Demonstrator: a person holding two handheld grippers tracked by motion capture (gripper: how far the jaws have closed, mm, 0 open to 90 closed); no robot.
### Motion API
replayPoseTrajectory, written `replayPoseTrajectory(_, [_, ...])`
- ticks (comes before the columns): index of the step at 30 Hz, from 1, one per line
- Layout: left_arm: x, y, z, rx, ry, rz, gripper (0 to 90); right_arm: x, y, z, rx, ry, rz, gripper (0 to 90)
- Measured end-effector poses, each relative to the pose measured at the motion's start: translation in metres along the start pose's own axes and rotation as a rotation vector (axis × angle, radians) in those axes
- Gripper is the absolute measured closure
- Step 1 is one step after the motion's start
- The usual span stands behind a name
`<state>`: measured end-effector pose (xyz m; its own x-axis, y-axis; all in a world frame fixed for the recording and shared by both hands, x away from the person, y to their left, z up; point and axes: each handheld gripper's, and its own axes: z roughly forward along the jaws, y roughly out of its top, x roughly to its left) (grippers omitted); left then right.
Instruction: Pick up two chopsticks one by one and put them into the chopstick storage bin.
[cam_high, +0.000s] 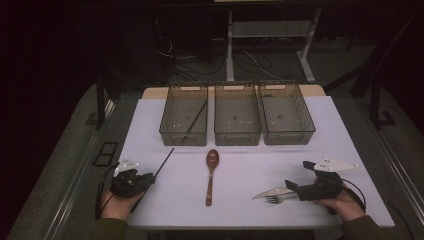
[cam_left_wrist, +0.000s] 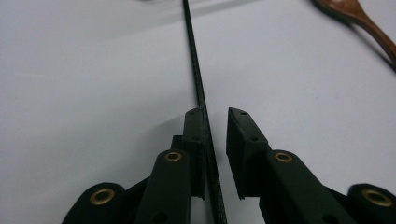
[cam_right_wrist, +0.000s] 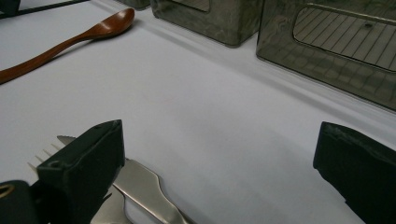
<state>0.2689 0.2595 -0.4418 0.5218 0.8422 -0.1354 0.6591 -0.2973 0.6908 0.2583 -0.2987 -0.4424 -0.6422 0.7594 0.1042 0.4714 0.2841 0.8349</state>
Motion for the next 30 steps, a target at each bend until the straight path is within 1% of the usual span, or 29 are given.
replayPoseTrajectory(1, [0.0001,-0.0002,0.0005,0.009,0.003,-0.001,77.0,-0.0001,0.0,0.0,0.0,0.0,0.0,1.5])
replayPoseTrajectory(8, [0.0004,0.0,0.0016,0.012,0.01,-0.001,80.7,0.0,-0.0001,0.0002,0.001,-0.001,-0.003,1.5])
replayPoseTrajectory(12, [0.0002,0.0013,0.002,0.024,0.018,-0.002,83.0,0.0003,-0.0002,0.0003,0.004,-0.001,-0.007,1.5])
replayPoseTrajectory(22, [-0.0008,0.0037,0.0021,0.041,0.029,-0.003,84.6,0.0008,-0.0003,0.0009,0.008,-0.004,-0.01,1.5])
replayPoseTrajectory(30, [-0.0031,0.0059,0.0024,0.056,0.032,0.011,85.0,0.0009,-0.0004,0.001,0.012,-0.005,-0.013,1.5])
